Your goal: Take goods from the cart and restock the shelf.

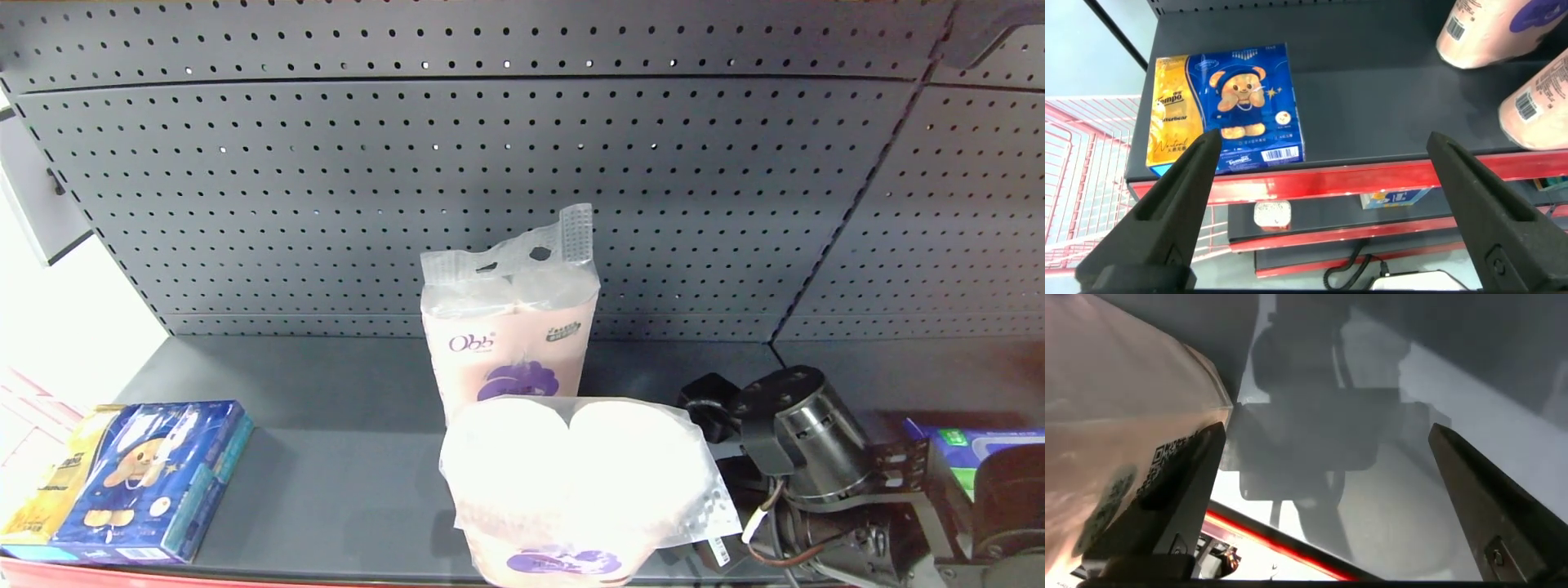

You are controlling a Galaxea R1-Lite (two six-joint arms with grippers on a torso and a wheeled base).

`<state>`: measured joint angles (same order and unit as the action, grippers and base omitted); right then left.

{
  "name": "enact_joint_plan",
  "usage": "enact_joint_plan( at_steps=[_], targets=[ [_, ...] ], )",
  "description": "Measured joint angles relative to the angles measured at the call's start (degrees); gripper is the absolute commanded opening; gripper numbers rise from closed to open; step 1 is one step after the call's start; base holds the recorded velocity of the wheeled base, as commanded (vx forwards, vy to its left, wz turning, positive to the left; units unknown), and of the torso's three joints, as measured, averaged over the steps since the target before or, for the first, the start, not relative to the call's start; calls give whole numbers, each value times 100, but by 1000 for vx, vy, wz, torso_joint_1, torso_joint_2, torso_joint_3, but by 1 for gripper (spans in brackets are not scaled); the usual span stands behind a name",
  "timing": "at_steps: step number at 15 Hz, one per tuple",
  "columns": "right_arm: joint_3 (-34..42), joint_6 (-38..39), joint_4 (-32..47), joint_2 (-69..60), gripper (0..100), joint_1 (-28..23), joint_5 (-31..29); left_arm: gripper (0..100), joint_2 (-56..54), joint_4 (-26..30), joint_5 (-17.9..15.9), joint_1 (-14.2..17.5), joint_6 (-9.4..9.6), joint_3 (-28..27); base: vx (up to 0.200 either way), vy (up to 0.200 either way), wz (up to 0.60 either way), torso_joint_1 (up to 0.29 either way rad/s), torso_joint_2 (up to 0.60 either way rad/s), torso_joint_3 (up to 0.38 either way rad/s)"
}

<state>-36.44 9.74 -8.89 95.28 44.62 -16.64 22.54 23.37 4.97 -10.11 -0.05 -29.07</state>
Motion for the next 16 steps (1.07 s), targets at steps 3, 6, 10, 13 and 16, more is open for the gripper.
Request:
enact_joint_plan(
  at_steps=[3, 6, 10, 13, 16],
  targets=[
    [-99, 0, 2, 83, 100, 9, -5, 100, -2, 0, 2, 0, -2, 0, 0, 0, 0, 0, 0, 0],
    [-113, 0, 2, 118, 100, 66, -7, 100, -2, 0, -5, 0, -2, 0, 0, 0, 0, 0, 0, 0],
    [-168, -6, 5, 179, 100, 107, -5, 100, -5, 0, -7, -2, -2, 2, 0, 0, 0, 0, 0, 0],
    [-208, -6, 2, 224, 100, 116, -5, 100, -5, 0, -7, -2, -2, 5, 0, 0, 0, 0, 0, 0],
    [-234, 0, 0, 254, 100, 218, -5, 100, -5, 0, -7, -2, -44, 9, 0, 0, 0, 0, 0, 0]
  ],
)
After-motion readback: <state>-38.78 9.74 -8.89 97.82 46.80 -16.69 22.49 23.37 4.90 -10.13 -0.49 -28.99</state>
